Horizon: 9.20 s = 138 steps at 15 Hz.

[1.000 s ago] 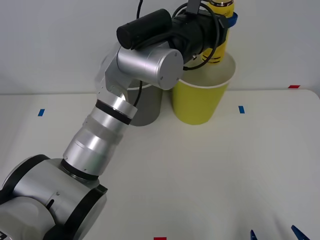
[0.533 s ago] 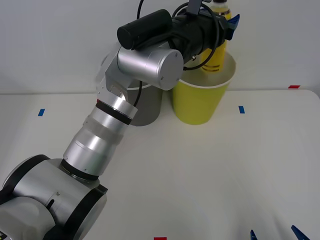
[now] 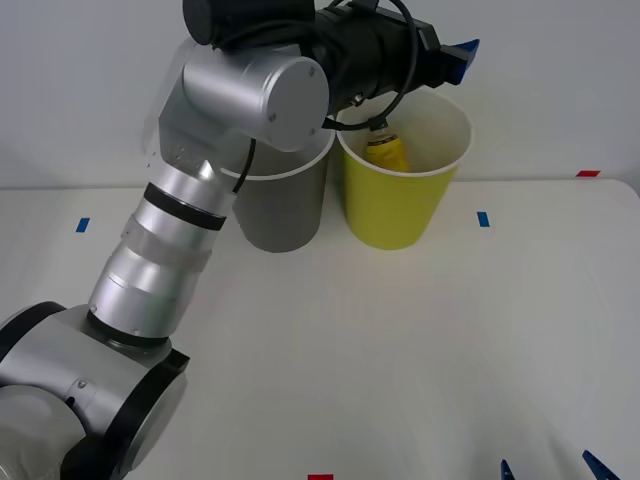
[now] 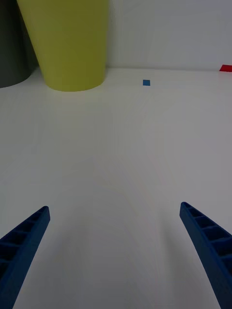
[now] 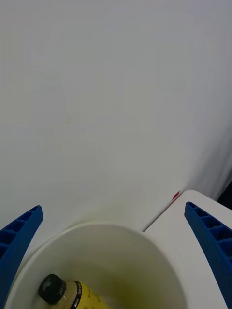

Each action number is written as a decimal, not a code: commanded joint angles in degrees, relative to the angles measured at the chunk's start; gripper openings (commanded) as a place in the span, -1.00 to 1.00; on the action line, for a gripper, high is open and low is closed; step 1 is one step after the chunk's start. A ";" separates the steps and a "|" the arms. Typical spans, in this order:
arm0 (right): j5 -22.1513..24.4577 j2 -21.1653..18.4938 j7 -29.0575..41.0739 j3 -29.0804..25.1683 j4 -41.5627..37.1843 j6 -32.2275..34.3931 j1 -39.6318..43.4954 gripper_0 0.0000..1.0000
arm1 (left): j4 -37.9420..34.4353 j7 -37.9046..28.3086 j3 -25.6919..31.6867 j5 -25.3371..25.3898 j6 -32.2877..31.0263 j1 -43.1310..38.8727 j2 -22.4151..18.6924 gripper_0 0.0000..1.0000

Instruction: Put cans in the gray bin and PET bottles in the light green bin.

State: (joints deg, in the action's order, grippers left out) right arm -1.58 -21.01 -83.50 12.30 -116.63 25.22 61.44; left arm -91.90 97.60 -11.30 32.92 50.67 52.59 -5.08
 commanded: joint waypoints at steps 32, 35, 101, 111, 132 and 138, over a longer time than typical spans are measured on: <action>0.00 0.00 0.00 0.00 0.00 0.00 0.00 0.86 | -52.07 6.37 6.11 0.92 -20.70 -75.80 -11.36 1.00; 0.00 0.00 0.00 0.00 0.00 0.00 0.00 0.86 | -44.25 6.37 5.50 -1.37 -33.53 -78.87 -13.20 1.00; 0.00 0.00 0.00 0.00 0.00 0.00 0.00 0.87 | -16.21 1.98 -8.04 -16.48 -80.29 -109.11 -16.54 1.00; 0.00 0.00 0.00 0.00 0.00 0.00 0.00 0.87 | -16.21 1.98 -8.04 -16.48 -80.29 -109.11 -16.54 1.00; 0.00 0.00 0.00 0.00 0.00 0.00 0.00 0.87 | -16.21 1.98 -8.04 -16.48 -80.29 -109.11 -16.54 1.00; 0.00 0.00 0.00 0.00 0.00 0.00 0.00 0.87 | -16.21 1.98 -8.04 -16.48 -80.29 -109.11 -16.54 1.00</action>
State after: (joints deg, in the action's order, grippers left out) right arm -1.58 -21.01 -83.50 12.30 -116.63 25.22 61.44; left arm -108.10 99.58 -19.34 16.43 -29.62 -56.51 -21.62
